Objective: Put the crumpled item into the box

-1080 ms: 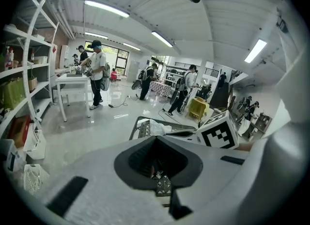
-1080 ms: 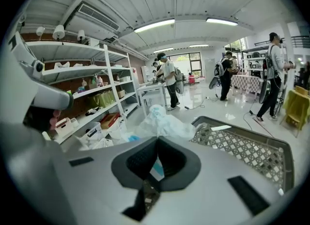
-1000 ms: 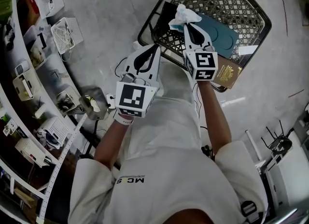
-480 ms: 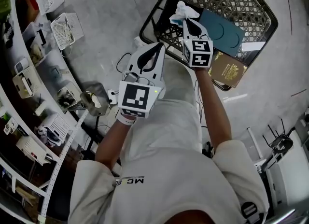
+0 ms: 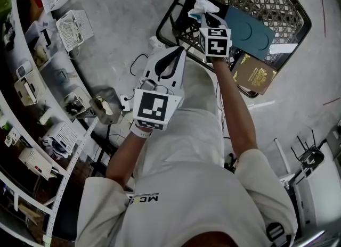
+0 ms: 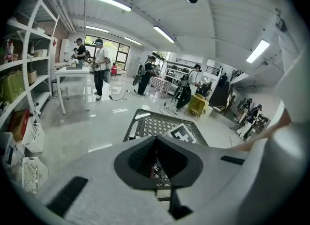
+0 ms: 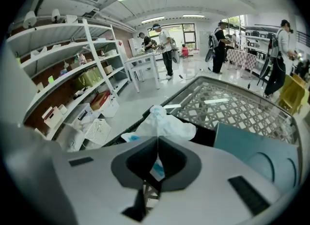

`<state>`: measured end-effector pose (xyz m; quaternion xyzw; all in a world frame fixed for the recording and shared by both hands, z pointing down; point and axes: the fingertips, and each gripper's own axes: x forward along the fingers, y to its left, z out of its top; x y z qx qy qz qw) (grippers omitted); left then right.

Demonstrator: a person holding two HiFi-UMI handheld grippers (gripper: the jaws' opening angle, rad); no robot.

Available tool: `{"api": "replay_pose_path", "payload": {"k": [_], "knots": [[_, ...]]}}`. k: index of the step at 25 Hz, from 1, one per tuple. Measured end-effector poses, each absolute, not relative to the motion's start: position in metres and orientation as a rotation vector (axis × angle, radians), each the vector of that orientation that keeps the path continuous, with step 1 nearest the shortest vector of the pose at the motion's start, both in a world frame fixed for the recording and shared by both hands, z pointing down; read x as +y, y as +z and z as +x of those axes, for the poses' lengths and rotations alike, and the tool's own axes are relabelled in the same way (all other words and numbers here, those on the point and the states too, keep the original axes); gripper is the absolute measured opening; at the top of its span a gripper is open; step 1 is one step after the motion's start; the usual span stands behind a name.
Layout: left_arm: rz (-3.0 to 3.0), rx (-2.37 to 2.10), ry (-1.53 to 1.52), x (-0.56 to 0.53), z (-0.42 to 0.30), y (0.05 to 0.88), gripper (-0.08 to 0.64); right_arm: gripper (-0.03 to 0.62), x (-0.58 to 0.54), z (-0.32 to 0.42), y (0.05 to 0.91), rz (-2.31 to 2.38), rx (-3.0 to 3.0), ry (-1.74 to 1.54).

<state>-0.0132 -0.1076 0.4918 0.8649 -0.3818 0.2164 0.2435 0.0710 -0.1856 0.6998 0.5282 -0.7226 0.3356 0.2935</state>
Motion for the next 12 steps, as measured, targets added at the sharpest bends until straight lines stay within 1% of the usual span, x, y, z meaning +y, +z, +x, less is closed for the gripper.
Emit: {"api": "replay_pose_path", "payload": {"k": [4,7,12], "knots": [[2.356,-1.051,0.590,-0.1038,-0.0148,0.4905,0.020,0.021,-0.1851,0.0672,0.7059,1.363,-1.892,0.899],[2.356,-1.060,0.584,-0.1029,-0.0148,0.4872,0.021,0.041,-0.1854,0.0686,0.7062,1.355,-1.880,0.904],[2.357,-1.068,0.586,-0.1000,-0.0174,0.4875,0.020,0.043,-0.1880,0.0683,0.7008,1.369,-1.900,0.908]]}}
